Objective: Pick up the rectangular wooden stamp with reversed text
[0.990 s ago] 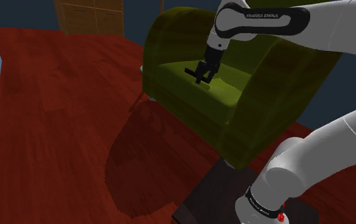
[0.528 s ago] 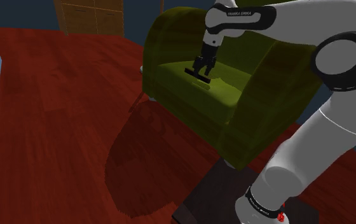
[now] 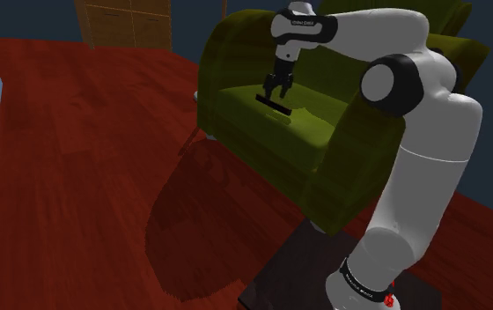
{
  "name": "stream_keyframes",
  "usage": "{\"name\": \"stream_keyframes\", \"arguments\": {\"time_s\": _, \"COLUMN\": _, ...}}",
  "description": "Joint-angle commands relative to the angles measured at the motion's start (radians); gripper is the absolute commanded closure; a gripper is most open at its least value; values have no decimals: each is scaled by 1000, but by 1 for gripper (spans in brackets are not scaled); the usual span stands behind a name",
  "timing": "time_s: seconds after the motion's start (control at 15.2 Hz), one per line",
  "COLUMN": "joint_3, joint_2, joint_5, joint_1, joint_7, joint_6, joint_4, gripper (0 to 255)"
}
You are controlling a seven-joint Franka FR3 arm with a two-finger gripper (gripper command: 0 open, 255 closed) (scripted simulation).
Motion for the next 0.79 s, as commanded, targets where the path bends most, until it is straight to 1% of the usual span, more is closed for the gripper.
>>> {"name": "stream_keyframes", "arguments": {"time_s": 0.0, "joint_3": -9, "joint_2": 98, "joint_5": 26, "joint_1": -29, "joint_7": -21, "joint_6": -42, "joint_4": 131, "gripper": 0}}
{"name": "stream_keyframes", "arguments": {"time_s": 0.07, "joint_3": -10, "joint_2": 117, "joint_5": 31, "joint_1": -37, "joint_7": -24, "joint_6": -50, "joint_4": 157, "gripper": 0}}
{"name": "stream_keyframes", "arguments": {"time_s": 0.53, "joint_3": -7, "joint_2": 98, "joint_5": 26, "joint_1": -26, "joint_7": -26, "joint_6": 61, "joint_4": 27, "gripper": 0}}
{"name": "stream_keyframes", "arguments": {"time_s": 0.66, "joint_3": -7, "joint_2": 98, "joint_5": 26, "joint_1": -26, "joint_7": -26, "joint_6": 61, "joint_4": 27, "gripper": 0}}
{"name": "stream_keyframes", "arguments": {"time_s": 0.73, "joint_3": -7, "joint_2": 100, "joint_5": 27, "joint_1": -27, "joint_7": -26, "joint_6": 59, "joint_4": 31, "gripper": 255}}
